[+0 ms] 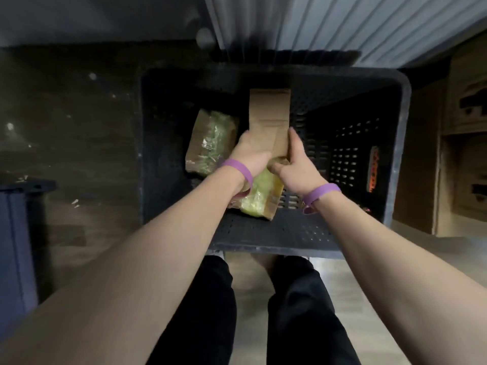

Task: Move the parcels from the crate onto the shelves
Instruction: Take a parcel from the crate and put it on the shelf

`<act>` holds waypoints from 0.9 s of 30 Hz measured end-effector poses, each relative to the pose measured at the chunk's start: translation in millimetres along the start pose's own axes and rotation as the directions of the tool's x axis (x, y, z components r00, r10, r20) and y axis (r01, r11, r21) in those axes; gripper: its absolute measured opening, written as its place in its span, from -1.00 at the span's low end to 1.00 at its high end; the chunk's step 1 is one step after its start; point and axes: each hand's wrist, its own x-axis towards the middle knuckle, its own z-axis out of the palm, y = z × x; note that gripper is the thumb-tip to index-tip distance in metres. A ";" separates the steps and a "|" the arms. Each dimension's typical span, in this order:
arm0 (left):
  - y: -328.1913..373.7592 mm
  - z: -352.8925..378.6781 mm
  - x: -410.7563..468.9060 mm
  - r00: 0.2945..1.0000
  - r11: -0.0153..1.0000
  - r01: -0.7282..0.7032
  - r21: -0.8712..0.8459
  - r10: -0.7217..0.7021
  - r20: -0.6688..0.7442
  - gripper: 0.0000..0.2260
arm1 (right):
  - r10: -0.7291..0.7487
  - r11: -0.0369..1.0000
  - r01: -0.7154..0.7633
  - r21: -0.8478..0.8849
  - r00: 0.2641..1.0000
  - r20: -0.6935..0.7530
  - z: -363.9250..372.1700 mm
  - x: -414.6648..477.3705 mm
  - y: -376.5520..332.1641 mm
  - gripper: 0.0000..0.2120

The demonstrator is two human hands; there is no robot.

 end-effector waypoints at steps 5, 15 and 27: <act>16.8 -21.3 -76.4 1.000 1.000 -0.003 -0.024 0.003 -0.010 -0.55 | -0.043 0.996 0.043 0.075 0.999 0.001 -12.6 -74.2 -38.4 -0.25; 142.2 -124.4 -329.0 0.994 0.974 -0.036 -0.222 0.012 -0.105 -0.83 | -0.032 0.976 0.075 0.206 0.978 -0.205 -56.5 -303.8 -235.7 -0.81; 234.0 -188.0 -498.0 0.973 0.891 -0.228 -0.392 0.193 -0.127 -0.84 | -0.176 0.960 0.202 0.193 0.974 -0.145 -106.3 -459.2 -393.0 -0.15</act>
